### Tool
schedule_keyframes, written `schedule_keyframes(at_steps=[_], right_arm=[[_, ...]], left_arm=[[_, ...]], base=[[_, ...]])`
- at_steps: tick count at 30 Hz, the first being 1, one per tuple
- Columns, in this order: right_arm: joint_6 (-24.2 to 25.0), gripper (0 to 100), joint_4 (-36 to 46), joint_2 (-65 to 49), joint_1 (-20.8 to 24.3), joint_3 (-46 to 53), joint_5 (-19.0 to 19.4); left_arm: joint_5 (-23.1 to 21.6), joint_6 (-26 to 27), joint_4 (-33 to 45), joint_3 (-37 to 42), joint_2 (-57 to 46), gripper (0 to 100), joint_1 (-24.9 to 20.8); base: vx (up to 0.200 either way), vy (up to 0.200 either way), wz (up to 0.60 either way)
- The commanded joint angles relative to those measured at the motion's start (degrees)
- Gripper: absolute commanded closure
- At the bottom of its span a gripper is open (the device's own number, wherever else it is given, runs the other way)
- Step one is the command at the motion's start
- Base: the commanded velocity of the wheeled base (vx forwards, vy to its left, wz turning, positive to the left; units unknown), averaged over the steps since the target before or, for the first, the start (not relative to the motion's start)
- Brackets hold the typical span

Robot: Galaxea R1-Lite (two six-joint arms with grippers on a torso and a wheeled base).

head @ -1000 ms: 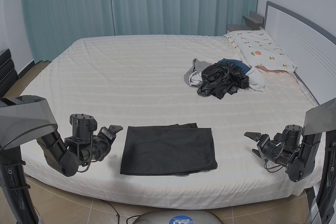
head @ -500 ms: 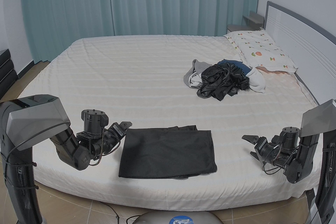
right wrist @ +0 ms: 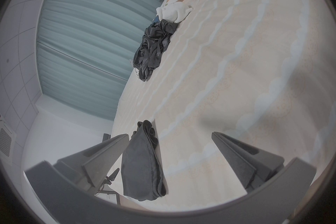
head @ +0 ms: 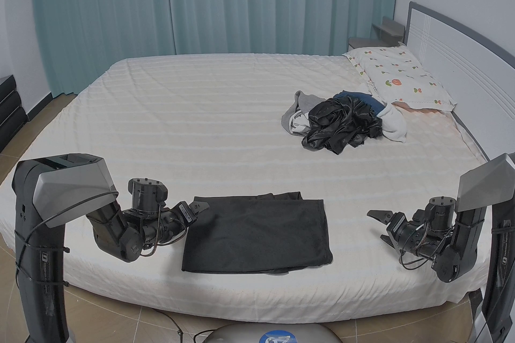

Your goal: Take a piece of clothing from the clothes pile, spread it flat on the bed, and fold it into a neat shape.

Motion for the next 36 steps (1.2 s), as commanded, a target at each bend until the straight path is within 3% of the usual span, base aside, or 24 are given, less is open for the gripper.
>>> schedule_keyframes(at_steps=[1,24,25,36], right_arm=[[0.0,0,-0.6,0.2,0.1,0.0,0.0],[0.0,0,-0.6,0.1,0.2,-0.2,0.0],[0.0,0,-0.6,0.1,0.2,-0.2,0.0],[0.0,0,-0.6,0.1,0.2,0.0,0.0]], left_arm=[[-0.7,1.3,-0.2,0.0,1.2,0,0.0],[-3.8,1.3,-0.6,-1.9,2.3,0,-1.8],[-3.8,1.3,-0.6,-1.9,2.3,100,-1.7],[-3.2,0.8,-0.7,-1.9,2.1,100,-1.3]], base=[[0.000,0.000,0.00],[0.000,0.000,0.00],[0.000,0.000,0.00],[0.000,0.000,0.00]])
